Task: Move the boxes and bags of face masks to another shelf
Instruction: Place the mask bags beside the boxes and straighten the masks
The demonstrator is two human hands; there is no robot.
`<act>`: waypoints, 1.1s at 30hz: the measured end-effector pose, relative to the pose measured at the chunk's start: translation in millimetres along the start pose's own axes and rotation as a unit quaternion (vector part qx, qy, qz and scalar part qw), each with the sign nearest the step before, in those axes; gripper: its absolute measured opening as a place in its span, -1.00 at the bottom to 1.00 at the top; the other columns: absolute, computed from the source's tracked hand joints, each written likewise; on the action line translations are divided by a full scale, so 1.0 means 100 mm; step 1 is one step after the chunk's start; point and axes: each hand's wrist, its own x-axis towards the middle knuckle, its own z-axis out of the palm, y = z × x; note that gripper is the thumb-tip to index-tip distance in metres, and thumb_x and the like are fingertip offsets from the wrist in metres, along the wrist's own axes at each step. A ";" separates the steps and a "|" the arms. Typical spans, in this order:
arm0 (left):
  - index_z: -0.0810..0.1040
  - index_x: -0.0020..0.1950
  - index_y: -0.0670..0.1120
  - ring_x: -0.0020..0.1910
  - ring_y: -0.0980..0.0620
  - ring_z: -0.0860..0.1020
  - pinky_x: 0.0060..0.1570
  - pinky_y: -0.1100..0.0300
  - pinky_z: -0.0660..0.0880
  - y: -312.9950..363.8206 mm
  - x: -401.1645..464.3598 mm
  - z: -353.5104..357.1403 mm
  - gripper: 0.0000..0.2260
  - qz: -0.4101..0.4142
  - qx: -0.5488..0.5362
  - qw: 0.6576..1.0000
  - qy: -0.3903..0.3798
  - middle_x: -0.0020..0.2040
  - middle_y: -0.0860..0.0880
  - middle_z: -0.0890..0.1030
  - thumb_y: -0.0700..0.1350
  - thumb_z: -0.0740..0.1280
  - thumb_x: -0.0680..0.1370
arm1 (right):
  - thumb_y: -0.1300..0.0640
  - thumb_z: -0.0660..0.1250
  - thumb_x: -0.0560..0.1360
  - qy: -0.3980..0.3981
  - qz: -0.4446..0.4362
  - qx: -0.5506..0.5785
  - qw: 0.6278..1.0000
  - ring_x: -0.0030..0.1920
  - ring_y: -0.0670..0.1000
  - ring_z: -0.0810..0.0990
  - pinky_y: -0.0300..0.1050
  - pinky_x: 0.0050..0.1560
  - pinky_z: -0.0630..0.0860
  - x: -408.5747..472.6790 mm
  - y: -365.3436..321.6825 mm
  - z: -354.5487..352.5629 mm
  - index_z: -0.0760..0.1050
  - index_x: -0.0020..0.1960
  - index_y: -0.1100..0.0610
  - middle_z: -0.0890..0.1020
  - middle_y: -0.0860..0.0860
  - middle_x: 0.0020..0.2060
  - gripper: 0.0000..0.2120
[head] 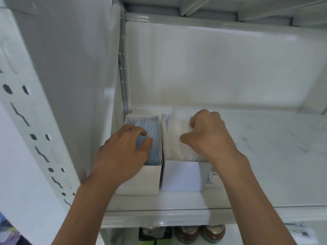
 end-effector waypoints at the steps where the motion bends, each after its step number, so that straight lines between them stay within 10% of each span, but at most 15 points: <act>1: 0.54 0.19 0.13 0.15 -0.02 0.53 0.12 -0.11 0.54 0.00 0.00 0.00 -0.69 0.002 -0.001 1.000 0.001 0.29 0.13 0.51 0.22 0.18 0.56 | 0.28 0.37 0.25 0.010 0.004 -0.011 1.000 -0.40 0.08 0.25 -0.16 -0.50 0.08 0.00 -0.01 0.00 0.15 -0.40 0.12 0.23 0.01 -0.38 -0.64; 4: 0.54 0.19 0.11 0.14 -0.02 0.53 0.10 -0.11 0.55 0.00 0.00 0.00 -0.70 0.005 -0.001 1.000 0.003 0.28 0.11 0.51 0.21 0.19 0.57 | 0.23 0.38 0.35 -0.024 0.001 -0.028 0.999 -0.22 0.13 0.39 -0.12 -0.37 0.28 -0.07 -0.07 0.07 0.46 -0.18 0.16 0.33 0.03 -0.23 -0.89; 7: 0.54 0.19 0.11 0.14 -0.02 0.53 0.12 -0.10 0.54 -0.03 -0.01 0.01 -0.71 0.009 -0.005 1.000 0.011 0.28 0.12 0.50 0.20 0.20 0.57 | 0.00 0.39 0.49 -0.086 0.004 -0.029 0.996 -0.06 0.14 0.43 -0.07 -0.20 0.32 -0.17 -0.03 0.16 0.50 0.17 0.13 0.36 0.01 -0.12 -0.68; 11: 0.56 0.24 0.05 0.22 -0.05 0.52 0.22 -0.04 0.50 -0.06 0.01 0.02 -0.73 0.028 -0.006 0.999 0.027 0.33 0.06 0.49 0.10 0.27 0.60 | 0.00 0.30 0.57 0.058 -0.107 0.018 0.992 -0.12 0.14 0.55 0.00 -0.20 0.45 -0.34 0.07 0.05 0.54 0.02 0.22 0.61 0.07 -0.17 -0.74; 17: 0.61 0.17 0.01 0.16 -0.02 0.53 0.17 -0.01 0.51 -0.06 0.00 0.04 -0.78 0.051 -0.002 0.998 0.048 0.24 0.05 0.55 0.03 0.28 0.60 | 0.00 0.00 0.65 -0.047 -0.107 -0.120 0.986 -0.11 0.13 0.46 0.05 0.10 0.38 -0.54 0.21 -0.01 0.34 -0.19 0.10 0.41 -0.08 -0.32 -0.68; 20: 0.61 0.17 0.03 0.16 0.02 0.52 0.18 0.01 0.50 -0.06 0.00 0.03 -0.78 0.052 0.001 0.997 0.051 0.23 0.08 0.55 0.04 0.26 0.60 | 0.08 -0.04 0.63 -0.066 -0.060 -0.142 0.986 0.28 0.16 0.42 0.26 0.49 0.08 -0.55 0.14 0.02 0.35 -0.09 0.09 0.54 -0.02 -0.13 -0.76; 23: 0.61 0.15 0.04 0.13 0.05 0.52 0.13 0.06 0.48 -0.05 0.00 0.03 -0.78 0.055 0.002 0.997 0.054 0.20 0.11 0.54 0.05 0.25 0.60 | 0.15 -0.04 0.55 -0.101 -0.023 -0.154 0.983 0.07 0.17 0.40 0.42 0.45 0.01 -0.50 0.10 0.09 0.22 -0.24 0.07 0.47 -0.01 -0.19 -0.79; 33: 0.61 0.17 0.02 0.15 0.01 0.53 0.16 -0.02 0.51 -0.04 -0.01 0.02 -0.79 0.049 -0.010 0.997 0.061 0.22 0.09 0.55 -0.02 0.25 0.60 | 0.13 0.15 0.58 -0.098 0.007 -0.071 0.993 0.24 0.07 0.47 0.26 0.41 0.18 -0.21 0.20 0.03 0.55 0.20 -0.05 0.63 -0.08 0.12 -0.71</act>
